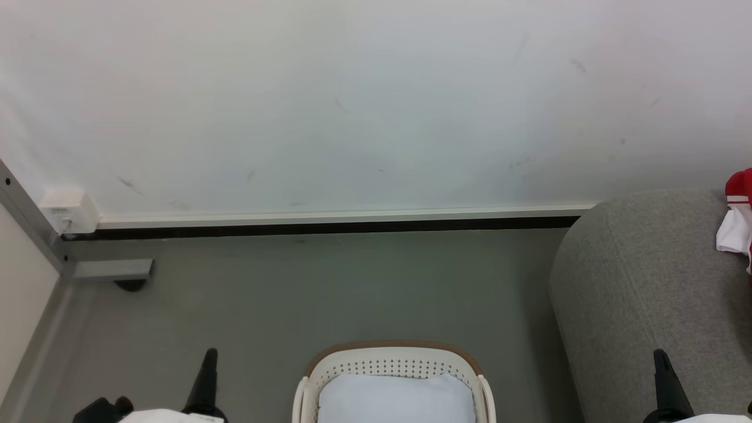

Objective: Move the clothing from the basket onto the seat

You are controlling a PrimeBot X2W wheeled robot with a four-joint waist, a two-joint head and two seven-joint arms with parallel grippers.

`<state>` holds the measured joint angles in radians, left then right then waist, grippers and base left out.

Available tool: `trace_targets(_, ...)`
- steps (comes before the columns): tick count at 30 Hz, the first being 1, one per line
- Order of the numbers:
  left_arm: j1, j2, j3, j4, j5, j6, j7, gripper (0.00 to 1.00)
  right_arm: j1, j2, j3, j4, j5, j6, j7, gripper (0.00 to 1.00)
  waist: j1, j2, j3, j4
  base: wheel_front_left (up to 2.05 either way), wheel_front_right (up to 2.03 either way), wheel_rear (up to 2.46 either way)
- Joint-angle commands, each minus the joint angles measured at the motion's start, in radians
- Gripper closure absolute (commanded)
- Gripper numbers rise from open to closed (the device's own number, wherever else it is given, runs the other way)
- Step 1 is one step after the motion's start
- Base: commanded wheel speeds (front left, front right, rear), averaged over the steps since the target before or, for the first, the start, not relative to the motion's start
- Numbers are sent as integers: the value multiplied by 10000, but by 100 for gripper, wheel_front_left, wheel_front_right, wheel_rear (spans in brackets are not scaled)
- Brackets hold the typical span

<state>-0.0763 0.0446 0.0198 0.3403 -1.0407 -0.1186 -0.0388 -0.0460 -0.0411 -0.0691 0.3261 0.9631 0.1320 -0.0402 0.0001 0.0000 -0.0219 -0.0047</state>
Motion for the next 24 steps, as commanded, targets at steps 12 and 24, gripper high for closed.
trace_targets(12,-254,62,252,-331,-1436,-59,365,100,-339,-113,-137,-298,1568,-13,379,100,-1,0,43,8,0,0,0)
trace_targets(24,-296,69,432,-505,-2510,-82,662,100,-431,-120,-219,-428,2818,-15,678,100,-1,0,87,16,0,0,0)
